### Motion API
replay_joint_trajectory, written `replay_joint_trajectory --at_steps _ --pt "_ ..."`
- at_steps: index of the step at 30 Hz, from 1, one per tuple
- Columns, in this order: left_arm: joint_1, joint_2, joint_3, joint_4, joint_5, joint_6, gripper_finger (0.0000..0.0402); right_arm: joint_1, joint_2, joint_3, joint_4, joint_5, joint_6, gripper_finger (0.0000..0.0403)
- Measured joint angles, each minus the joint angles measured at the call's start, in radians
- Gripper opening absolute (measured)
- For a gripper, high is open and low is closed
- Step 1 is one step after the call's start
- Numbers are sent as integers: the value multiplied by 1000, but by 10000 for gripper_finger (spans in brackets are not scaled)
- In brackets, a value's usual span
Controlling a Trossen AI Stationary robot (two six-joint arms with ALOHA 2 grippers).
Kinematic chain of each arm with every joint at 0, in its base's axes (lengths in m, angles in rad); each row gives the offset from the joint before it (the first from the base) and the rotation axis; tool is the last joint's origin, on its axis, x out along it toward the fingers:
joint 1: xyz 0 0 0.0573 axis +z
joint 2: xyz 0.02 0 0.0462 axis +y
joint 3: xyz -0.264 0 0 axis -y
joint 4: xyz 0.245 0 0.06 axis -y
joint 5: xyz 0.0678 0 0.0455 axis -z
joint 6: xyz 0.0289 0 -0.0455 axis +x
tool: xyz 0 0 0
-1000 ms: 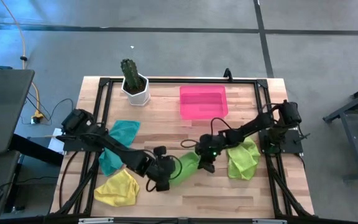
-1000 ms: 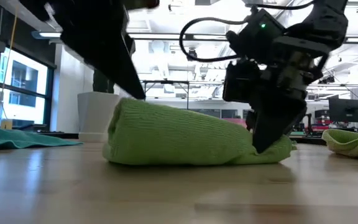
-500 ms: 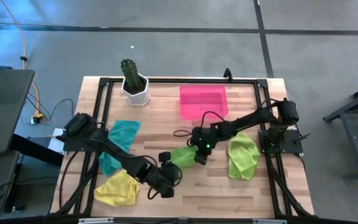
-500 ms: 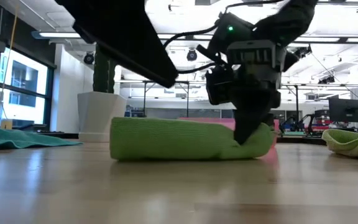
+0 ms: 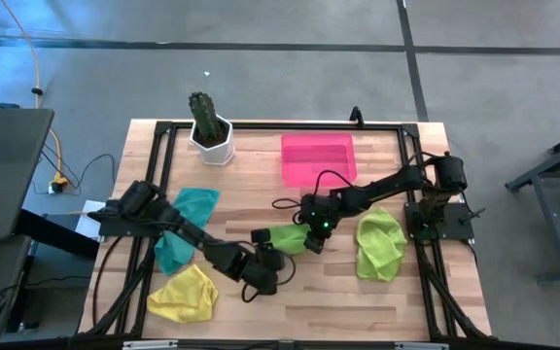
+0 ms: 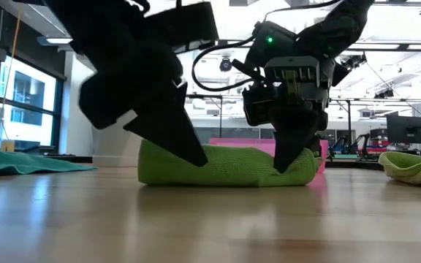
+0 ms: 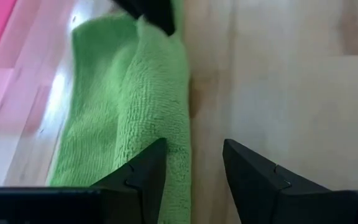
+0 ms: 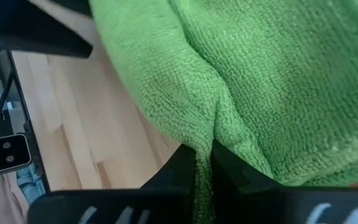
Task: Roll microfiber towels into tight, uniform cylinder then place into a basket
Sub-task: Roll the green microfiber cloth
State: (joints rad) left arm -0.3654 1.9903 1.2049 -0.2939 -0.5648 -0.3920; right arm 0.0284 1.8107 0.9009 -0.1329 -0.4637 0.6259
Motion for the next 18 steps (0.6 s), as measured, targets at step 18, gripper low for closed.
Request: replay_joint_trajectory --at_steps 18 --pt "45 -9 0 -144 -20 38 149 0 -1 0 -5 2 -22 12"
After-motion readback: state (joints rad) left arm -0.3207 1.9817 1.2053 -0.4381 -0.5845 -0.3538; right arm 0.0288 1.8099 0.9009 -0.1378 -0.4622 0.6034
